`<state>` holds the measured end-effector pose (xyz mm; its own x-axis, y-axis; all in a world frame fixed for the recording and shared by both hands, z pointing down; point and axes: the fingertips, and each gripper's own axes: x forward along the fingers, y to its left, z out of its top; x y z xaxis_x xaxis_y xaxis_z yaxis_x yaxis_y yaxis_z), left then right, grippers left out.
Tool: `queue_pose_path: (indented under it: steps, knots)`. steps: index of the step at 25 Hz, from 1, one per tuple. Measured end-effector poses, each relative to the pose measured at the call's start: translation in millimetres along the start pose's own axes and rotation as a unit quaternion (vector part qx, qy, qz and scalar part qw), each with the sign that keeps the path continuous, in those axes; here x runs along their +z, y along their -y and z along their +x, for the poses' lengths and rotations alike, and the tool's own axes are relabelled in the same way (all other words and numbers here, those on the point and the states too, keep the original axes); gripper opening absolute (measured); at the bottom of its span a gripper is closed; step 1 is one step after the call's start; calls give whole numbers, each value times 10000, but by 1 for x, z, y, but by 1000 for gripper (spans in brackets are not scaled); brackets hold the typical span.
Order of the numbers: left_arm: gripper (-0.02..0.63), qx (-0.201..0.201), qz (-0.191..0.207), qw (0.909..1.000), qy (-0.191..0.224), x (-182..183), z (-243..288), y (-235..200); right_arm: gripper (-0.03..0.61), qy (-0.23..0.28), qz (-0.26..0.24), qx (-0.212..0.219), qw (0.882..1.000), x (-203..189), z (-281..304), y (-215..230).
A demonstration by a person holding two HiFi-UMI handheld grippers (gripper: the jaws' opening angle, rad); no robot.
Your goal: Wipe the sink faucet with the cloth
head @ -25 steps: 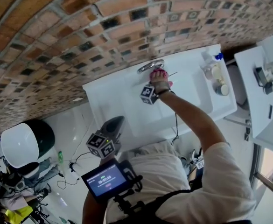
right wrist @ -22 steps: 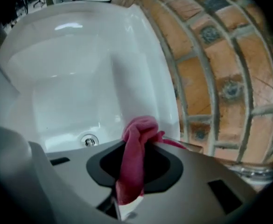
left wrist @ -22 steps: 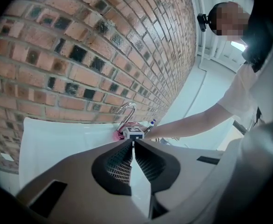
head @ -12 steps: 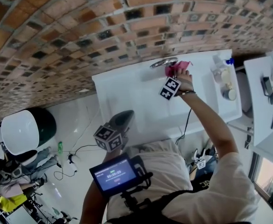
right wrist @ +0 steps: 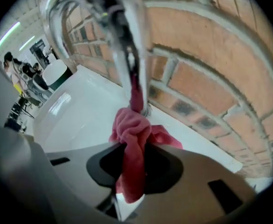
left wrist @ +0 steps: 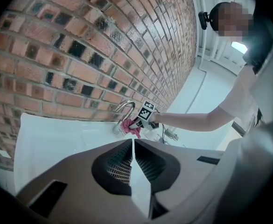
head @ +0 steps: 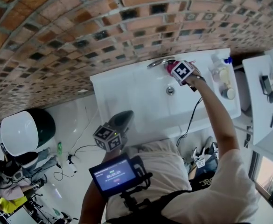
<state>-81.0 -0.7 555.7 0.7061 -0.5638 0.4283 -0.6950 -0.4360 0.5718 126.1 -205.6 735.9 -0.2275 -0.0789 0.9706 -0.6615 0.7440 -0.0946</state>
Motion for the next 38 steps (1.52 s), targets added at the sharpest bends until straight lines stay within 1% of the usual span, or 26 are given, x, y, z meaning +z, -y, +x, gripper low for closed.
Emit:
queue_pose_path:
  steps: [1, 2, 6, 7, 9, 11, 14, 17, 20, 22, 26, 30, 32, 34, 35, 36, 37, 38]
  knots:
    - [-3, 6, 11, 10000, -9, 0, 0, 0, 94, -104, 222, 269, 9993, -3, 2, -3]
    - [-3, 11, 27, 10000, -18, -1, 0, 0, 94, -172, 378, 366, 9985, -5, 3, 1]
    - [-3, 36, 4, 10000, -36, -3, -1, -2, 92, -155, 873, 360, 9954, -7, 9, 34]
    - [-3, 49, -16, 10000, -46, -4, -1, -3, 91, -90, 980, 408, 9943, -6, 12, 41]
    - [-3, 62, -37, 10000, -64, -5, 0, -4, 91, 15, 1226, 675, 9902, -5, 17, 49]
    - [-3, 52, -46, 9999, -83, -7, 2, -5, 91, 23, 1550, 1018, 9827, -8, 22, 51]
    - [-3, 41, -89, 9999, -122, -9, 6, -5, 91, 37, 2000, 1379, 9700, -13, 31, 55]
    - [-3, 35, -76, 9998, -167, -10, 8, -5, 91, 71, 2402, 1650, 9566, -16, 41, 57]
    - [-3, 52, -90, 9997, -206, -11, 9, -6, 91, 63, 2738, 1811, 9446, -18, 52, 57]
    - [-3, 76, -100, 9996, -237, -11, 9, -8, 91, 102, 2852, 1815, 9411, -17, 59, 57]
    - [-3, 107, -105, 9995, -284, -13, 7, -14, 89, 272, 2908, 1696, 9413, -10, 68, 60]
    - [-3, 97, -115, 9994, -303, -14, 8, -16, 89, 409, 3041, 1656, 9372, -7, 70, 63]
    - [-3, 72, -116, 9994, -320, -14, 10, -15, 89, 567, 3149, 1526, 9351, -3, 70, 68]
    - [-3, 37, -114, 9993, -345, -15, 12, -12, 89, 838, 3285, 1287, 9319, 0, 68, 76]
    - [-3, 23, -115, 9993, -350, -14, 13, -11, 89, 1025, 3385, 1183, 9279, 2, 64, 80]
    - [-3, 16, -113, 9993, -346, -13, 13, -11, 89, 1248, 3514, 1127, 9210, 5, 59, 85]
    - [-3, 10, -101, 9994, -337, -12, 14, -10, 89, 1493, 3680, 1135, 9107, 7, 52, 88]
    - [-3, 0, -74, 9994, -328, -11, 14, -10, 91, 1733, 3880, 1211, 8971, 9, 45, 91]
